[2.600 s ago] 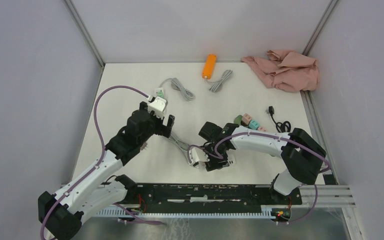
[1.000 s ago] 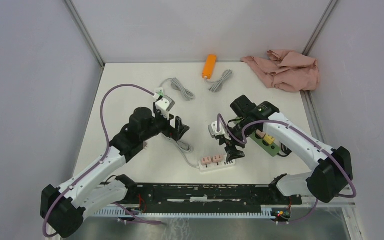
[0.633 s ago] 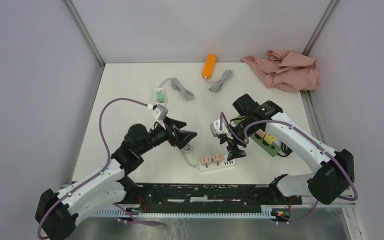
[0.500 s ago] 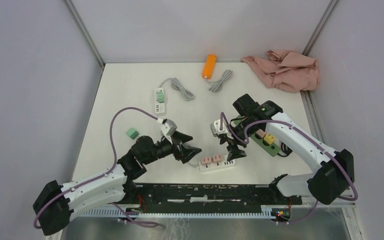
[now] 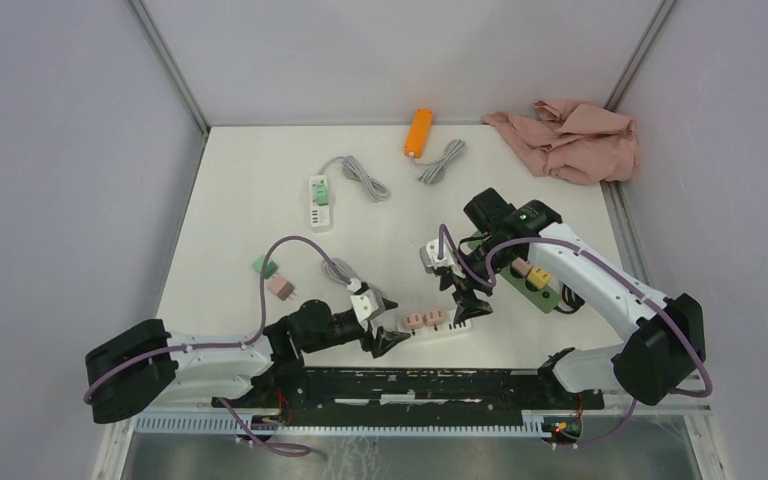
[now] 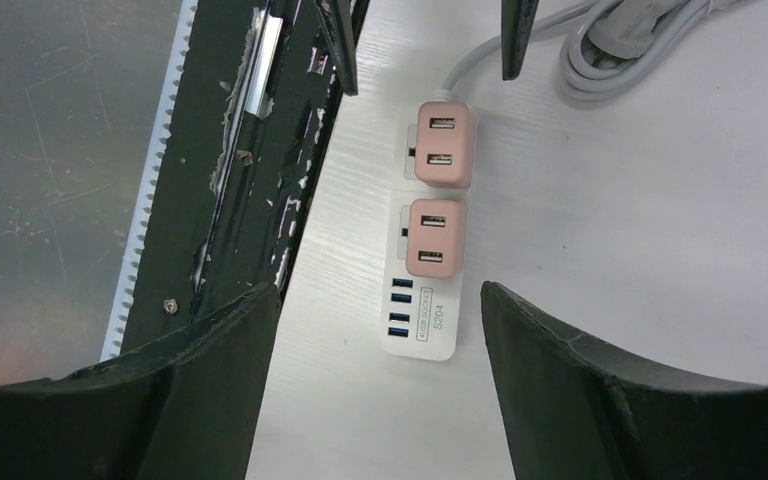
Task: Pull the plug off the socket
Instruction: Move the socket to the center of the board, then remove the plug from the socket.
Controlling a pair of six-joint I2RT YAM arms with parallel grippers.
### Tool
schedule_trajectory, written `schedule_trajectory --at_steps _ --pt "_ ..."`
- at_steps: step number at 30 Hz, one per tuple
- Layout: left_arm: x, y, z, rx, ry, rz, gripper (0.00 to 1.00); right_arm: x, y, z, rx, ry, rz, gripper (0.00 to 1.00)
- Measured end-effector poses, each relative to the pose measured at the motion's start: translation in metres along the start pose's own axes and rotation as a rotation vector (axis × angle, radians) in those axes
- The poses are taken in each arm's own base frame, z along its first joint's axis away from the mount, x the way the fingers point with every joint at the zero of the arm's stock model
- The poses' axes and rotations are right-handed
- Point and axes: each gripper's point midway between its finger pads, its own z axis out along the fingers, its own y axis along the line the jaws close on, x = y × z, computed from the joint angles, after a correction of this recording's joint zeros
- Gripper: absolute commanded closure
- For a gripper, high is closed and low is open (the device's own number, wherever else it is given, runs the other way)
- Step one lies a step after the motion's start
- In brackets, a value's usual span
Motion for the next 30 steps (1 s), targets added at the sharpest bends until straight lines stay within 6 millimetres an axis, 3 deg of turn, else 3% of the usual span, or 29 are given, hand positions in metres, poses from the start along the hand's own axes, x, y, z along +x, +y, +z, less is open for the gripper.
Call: schedule_trajectory --at_steps 8,12,17,30 --pt "0.019 0.006 0.009 -0.017 0.05 0.074 0.29 0.002 -0.007 0.005 0.01 -0.006 -0.008 0.21" --pt "0.028 0.004 0.014 -0.011 0.072 0.094 0.32 0.013 -0.008 0.014 0.026 -0.011 -0.005 0.23" --pt "0.028 0.002 0.024 -0.002 0.078 0.125 0.43 0.025 -0.015 0.025 0.057 0.002 -0.01 0.24" --pt "0.033 0.005 0.037 -0.007 0.093 0.14 0.52 0.04 -0.026 0.056 0.115 0.074 -0.101 0.27"
